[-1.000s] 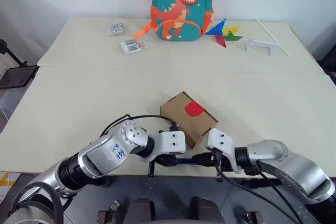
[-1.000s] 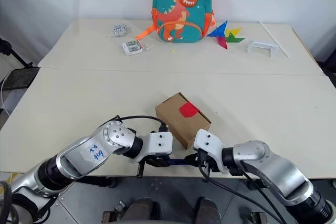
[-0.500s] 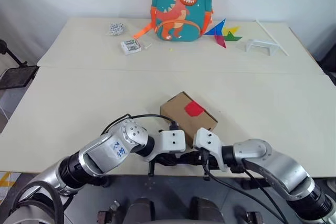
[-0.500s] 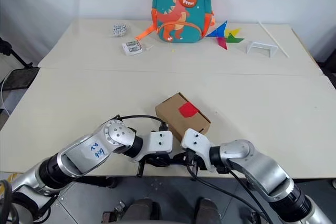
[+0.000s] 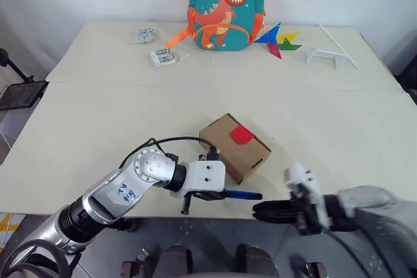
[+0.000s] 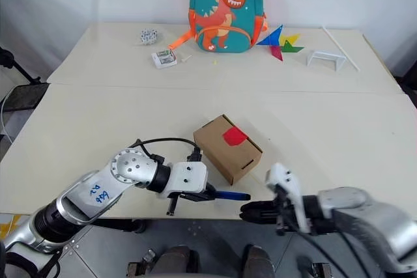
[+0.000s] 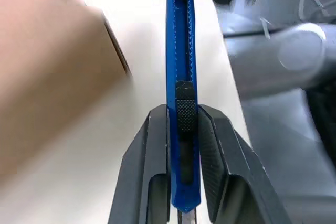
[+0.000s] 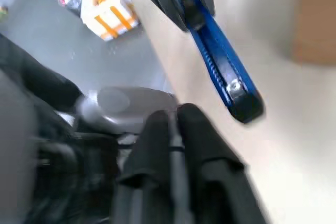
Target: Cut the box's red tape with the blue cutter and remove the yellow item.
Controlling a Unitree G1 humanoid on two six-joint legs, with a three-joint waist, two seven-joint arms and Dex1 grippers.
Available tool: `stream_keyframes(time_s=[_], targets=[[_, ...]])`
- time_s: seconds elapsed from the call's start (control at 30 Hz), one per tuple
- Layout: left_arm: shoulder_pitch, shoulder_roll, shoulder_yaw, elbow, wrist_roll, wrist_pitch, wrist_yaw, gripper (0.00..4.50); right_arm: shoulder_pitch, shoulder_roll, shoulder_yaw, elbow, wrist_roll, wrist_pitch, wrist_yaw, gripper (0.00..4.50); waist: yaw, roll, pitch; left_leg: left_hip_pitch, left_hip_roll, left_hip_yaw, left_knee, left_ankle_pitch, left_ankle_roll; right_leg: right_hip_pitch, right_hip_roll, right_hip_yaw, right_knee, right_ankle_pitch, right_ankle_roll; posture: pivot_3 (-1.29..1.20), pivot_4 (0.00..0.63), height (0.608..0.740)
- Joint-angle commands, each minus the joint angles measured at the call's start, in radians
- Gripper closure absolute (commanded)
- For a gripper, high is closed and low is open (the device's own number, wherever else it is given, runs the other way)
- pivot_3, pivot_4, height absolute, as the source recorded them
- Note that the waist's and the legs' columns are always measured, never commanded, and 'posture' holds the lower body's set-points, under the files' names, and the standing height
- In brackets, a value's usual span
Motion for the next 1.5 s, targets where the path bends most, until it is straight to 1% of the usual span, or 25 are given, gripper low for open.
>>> stream_keyframes(time_s=[0.03,0.07,0.13,0.2,0.27,0.33,0.4,0.43,0.5,0.53,0.6,0.67,0.73,0.77,0.8,1.0,1.13,1.5], targets=[[0.004,-0.030,0.075,-0.017,-0.008,-0.146,-0.008,4.09,-0.007,-0.141,-0.164,0.007,0.480,0.076,-0.190,2.47,0.000,0.001,0.000,0.001,0.000,0.000,0.000,-0.001,0.000,0.001,0.000,0.000,0.000,0.000,0.000,0.00,0.150,0.740],[-0.002,-0.031,0.081,-0.012,0.006,-0.179,-0.011,4.09,-0.018,-0.203,-0.181,0.040,0.623,0.054,-0.277,2.08,0.000,0.001,0.000,0.000,0.000,0.000,0.000,-0.001,0.000,0.001,0.000,0.000,0.000,0.000,0.000,0.00,0.150,0.740],[-0.016,-0.034,0.086,0.000,0.025,-0.214,-0.022,4.09,-0.052,-0.314,-0.179,0.109,0.842,-0.008,-0.420,1.39,-0.001,0.001,0.001,0.000,0.000,0.001,0.000,-0.001,0.001,0.001,0.000,0.000,-0.001,0.000,0.000,0.00,0.150,0.740],[-0.033,-0.038,0.094,0.008,0.035,-0.239,-0.032,4.09,-0.135,-0.397,-0.142,0.176,0.926,-0.039,-0.477,0.70,-0.003,0.000,0.001,0.000,0.000,0.001,0.000,-0.001,0.001,0.001,0.000,0.000,-0.001,0.000,0.000,0.00,0.150,0.740],[-0.042,-0.044,0.097,0.014,0.038,-0.245,-0.038,4.09,-0.197,-0.429,-0.105,0.208,0.935,-0.040,-0.485,0.04,-0.002,0.000,0.001,0.000,0.000,0.001,0.000,-0.001,0.000,0.000,0.000,0.000,-0.001,0.000,0.000,0.00,0.150,0.740],[-0.062,-0.052,0.092,0.027,0.045,-0.246,-0.046,4.09,-0.295,-0.446,-0.045,0.250,0.935,-0.006,-0.423,0.04,-0.002,0.000,0.001,0.000,0.000,0.001,0.000,-0.001,0.000,0.000,0.000,0.000,-0.002,0.000,0.000,0.00,0.150,0.740],[-0.084,-0.063,0.084,0.044,0.052,-0.250,-0.058,4.09,-0.461,-0.428,0.068,0.298,0.935,0.028,-0.459,0.04,-0.001,0.000,0.001,-0.001,0.000,0.001,0.001,-0.001,0.000,-0.001,0.000,0.000,-0.002,0.000,0.000,0.00,0.150,0.740],[-0.093,-0.070,0.079,0.055,0.057,-0.251,-0.061,4.09,-0.529,-0.400,0.116,0.313,0.935,0.037,-0.483,0.04,-0.001,0.000,0.001,-0.003,0.000,0.001,0.001,-0.001,0.000,-0.002,0.000,0.000,-0.002,0.000,0.000,0.00,0.150,0.740],[-0.100,-0.081,0.075,0.067,0.065,-0.251,-0.066,4.09,-0.614,-0.362,0.173,0.339,0.935,0.060,-0.503,0.04,-0.001,0.000,0.001,-0.003,0.000,0.001,0.001,-0.001,0.000,-0.002,0.000,0.000,-0.002,0.000,0.000,0.00,0.150,0.740],[-0.109,-0.093,0.070,0.082,0.072,-0.259,-0.066,4.09,-0.653,-0.369,0.229,0.347,0.935,0.094,-0.532,0.04,-0.001,0.000,0.001,-0.003,0.000,0.001,0.001,-0.001,0.000,-0.002,0.000,-0.001,-0.002,0.000,0.000,0.00,0.150,0.740],[-0.125,-0.117,0.060,0.100,0.085,-0.263,-0.062,4.09,-0.646,-0.345,0.308,0.353,0.935,0.092,-0.681,0.04,0.003,0.000,0.001,-0.004,0.000,0.001,0.001,-0.002,0.000,-0.003,0.000,-0.001,-0.003,0.000,0.000,0.00,0.150,0.740],[-0.130,-0.126,0.055,0.108,0.097,-0.263,-0.065,4.09,-0.625,-0.318,0.343,0.366,0.935,0.074,-0.794,0.04,0.003,-0.001,0.002,-0.005,0.000,0.000,0.001,-0.002,0.000,-0.004,0.000,-0.003,-0.001,0.000,0.000,0.00,0.150,0.740],[-0.129,-0.116,0.049,0.114,0.119,-0.279,-0.080,4.09,-0.618,-0.309,0.344,0.367,0.935,0.087,-0.795,0.04,0.003,-0.001,0.002,-0.012,0.000,0.001,0.003,-0.002,0.000,-0.010,0.000,-0.004,-0.001,0.000,0.001,0.00,0.150,0.740],[-0.127,-0.115,0.051,0.117,0.125,-0.280,-0.080,4.09,-0.617,-0.305,0.344,0.369,0.935,0.093,-0.799,0.04,0.003,-0.001,0.002,-0.018,0.000,0.001,0.005,-0.002,0.000,-0.016,0.000,-0.004,0.001,0.001,0.001,0.00,0.150,0.740],[-0.127,-0.116,0.055,0.121,0.129,-0.281,-0.079,4.09,-0.614,-0.302,0.343,0.369,0.935,0.097,-0.800,0.04,0.003,-0.001,0.002,-0.020,0.000,0.001,0.005,-0.002,-0.001,-0.019,0.000,-0.005,0.002,0.001,0.001,0.00,0.150,0.740],[-0.133,-0.136,0.063,0.130,0.140,-0.274,-0.075,4.09,-0.598,-0.247,0.356,0.390,0.935,0.091,-0.871,0.04,0.004,-0.001,0.002,-0.020,0.001,0.001,0.005,-0.001,-0.001,-0.018,0.000,-0.006,0.002,0.001,0.001,0.00,0.150,0.740],[-0.128,-0.138,0.068,0.128,0.146,-0.257,-0.070,4.09,-0.580,-0.207,0.352,0.384,0.935,0.091,-0.892,0.04,0.003,-0.001,0.002,-0.020,0.001,0.001,0.005,-0.001,-0.001,-0.018,0.000,-0.006,0.001,0.001,0.002,0.00,0.150,0.740],[-0.131,-0.139,0.072,0.124,0.157,-0.232,-0.071,4.09,-0.606,-0.122,0.372,0.402,0.935,0.105,-0.959,0.04,0.003,-0.001,0.002,-0.020,0.001,0.001,0.005,-0.001,-0.001,-0.018,0.000,-0.006,0.002,0.001,0.001,0.00,0.150,0.740]])
